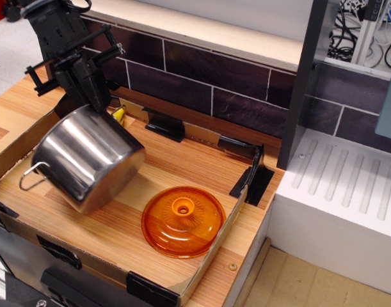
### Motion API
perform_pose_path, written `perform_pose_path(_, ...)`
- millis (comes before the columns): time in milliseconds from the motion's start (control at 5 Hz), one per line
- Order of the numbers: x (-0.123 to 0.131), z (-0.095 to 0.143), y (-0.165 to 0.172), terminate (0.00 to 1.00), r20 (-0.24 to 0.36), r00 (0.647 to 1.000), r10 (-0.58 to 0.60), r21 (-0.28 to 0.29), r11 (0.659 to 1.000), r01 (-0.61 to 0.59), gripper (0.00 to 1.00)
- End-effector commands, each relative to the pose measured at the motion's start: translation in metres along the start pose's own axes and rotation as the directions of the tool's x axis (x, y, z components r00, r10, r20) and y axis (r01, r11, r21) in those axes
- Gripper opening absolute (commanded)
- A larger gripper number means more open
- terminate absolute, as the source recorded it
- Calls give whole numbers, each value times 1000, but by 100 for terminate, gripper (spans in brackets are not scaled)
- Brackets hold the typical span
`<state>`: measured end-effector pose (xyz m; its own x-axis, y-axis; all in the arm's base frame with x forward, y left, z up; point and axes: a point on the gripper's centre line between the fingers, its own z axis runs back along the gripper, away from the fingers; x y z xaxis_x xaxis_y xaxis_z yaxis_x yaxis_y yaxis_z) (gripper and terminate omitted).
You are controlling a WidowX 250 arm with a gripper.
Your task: Topple metal pot
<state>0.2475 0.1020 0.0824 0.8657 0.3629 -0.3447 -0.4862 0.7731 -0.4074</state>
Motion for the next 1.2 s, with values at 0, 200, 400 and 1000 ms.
perform_pose_path(0, 9, 21, 0, 0, 252, 967, -41, 190, 982, -8, 100)
perform_pose_path(200, 8, 22, -3, 0, 312, 949, -57, 209, 978, -10, 100)
perform_pose_path(400, 4, 32, -9, 0, 362, 931, -49, 211, 977, -31, 100)
perform_pose_path(1000, 4, 32, -9, 100, 362, 931, -49, 211, 977, -31, 100)
